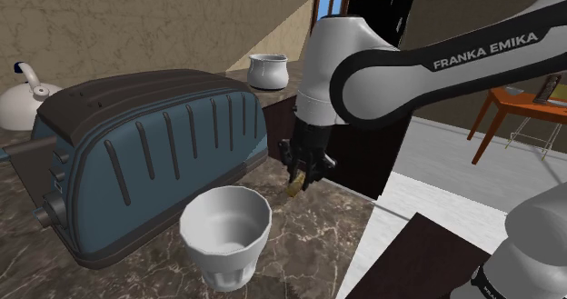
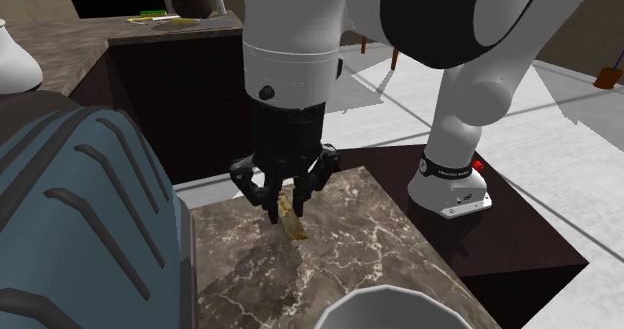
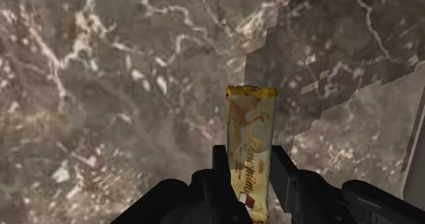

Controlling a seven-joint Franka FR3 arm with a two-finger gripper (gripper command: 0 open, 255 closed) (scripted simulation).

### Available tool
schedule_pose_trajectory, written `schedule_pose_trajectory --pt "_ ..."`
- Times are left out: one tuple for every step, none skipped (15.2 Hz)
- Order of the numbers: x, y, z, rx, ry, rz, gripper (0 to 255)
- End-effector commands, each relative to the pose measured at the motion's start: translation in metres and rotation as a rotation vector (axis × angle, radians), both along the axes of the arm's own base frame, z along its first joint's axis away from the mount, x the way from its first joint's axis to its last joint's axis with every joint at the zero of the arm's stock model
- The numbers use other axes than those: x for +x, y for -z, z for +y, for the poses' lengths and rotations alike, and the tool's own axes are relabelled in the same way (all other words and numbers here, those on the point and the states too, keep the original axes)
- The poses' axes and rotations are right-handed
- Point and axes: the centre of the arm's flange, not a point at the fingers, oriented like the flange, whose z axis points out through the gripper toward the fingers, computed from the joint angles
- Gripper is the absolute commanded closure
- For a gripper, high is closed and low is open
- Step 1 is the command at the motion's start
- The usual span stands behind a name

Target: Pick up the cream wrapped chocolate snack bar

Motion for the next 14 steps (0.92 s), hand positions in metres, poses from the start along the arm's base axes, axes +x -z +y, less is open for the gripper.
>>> schedule_pose_trajectory --pt "0.002 -0.011 0.0 0.0 0.0 0.0 255" --pt "0.002 -0.016 0.0 0.0 0.0 0.0 255" --pt "0.002 -0.021 0.0 0.0 0.0 0.0 255" --pt "0.002 -0.026 0.0 0.0 0.0 0.0 255" --pt "0.002 -0.032 0.0 0.0 0.0 0.0 255" --pt "0.002 -0.037 0.0 0.0 0.0 0.0 255" --pt "0.002 -0.042 0.0 0.0 0.0 0.0 255" --pt "0.002 -0.047 0.0 0.0 0.0 0.0 255" --pt "0.002 -0.053 0.0 0.0 0.0 0.0 255" --pt "0.002 -0.058 0.0 0.0 0.0 0.0 255" --pt "0.002 -0.063 0.0 0.0 0.0 0.0 255" --pt "0.002 -0.069 0.0 0.0 0.0 0.0 255" --pt "0.002 -0.069 0.0 0.0 0.0 0.0 255" --pt "0.002 -0.069 0.0 0.0 0.0 0.0 255"
